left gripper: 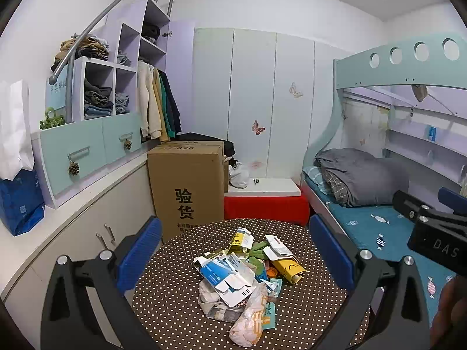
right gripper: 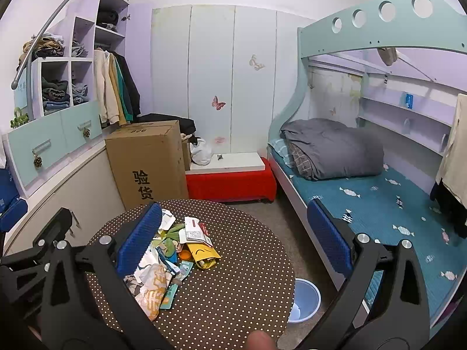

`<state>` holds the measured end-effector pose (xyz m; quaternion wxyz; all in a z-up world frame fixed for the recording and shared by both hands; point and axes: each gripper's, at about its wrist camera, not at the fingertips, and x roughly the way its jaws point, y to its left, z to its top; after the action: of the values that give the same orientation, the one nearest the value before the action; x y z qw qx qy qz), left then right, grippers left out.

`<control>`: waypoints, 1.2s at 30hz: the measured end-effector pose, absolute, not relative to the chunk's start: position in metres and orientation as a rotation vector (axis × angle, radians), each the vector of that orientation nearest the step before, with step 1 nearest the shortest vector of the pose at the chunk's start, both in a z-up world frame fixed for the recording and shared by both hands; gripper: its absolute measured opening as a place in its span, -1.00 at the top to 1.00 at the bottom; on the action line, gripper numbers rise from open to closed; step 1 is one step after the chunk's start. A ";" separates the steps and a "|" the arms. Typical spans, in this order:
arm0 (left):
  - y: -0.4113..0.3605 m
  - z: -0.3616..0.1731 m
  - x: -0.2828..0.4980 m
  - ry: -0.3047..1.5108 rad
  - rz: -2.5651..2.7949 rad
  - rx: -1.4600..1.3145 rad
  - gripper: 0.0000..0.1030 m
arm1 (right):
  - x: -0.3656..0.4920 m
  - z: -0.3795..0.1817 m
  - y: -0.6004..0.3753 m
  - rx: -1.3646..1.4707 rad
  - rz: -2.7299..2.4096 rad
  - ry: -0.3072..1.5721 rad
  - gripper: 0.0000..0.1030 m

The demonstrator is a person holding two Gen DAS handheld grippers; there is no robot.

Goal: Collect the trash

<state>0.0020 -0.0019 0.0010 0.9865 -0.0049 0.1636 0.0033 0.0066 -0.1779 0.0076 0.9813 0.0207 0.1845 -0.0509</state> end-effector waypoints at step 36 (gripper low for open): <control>0.019 -0.032 0.018 0.420 0.024 -0.036 -0.92 | 0.033 -0.019 -0.168 0.023 -0.081 0.464 -0.89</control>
<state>0.0178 0.0194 -0.0320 0.9779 -0.0178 0.2082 0.0117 0.0330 -0.1678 -0.0189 0.9724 0.0116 0.2296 -0.0402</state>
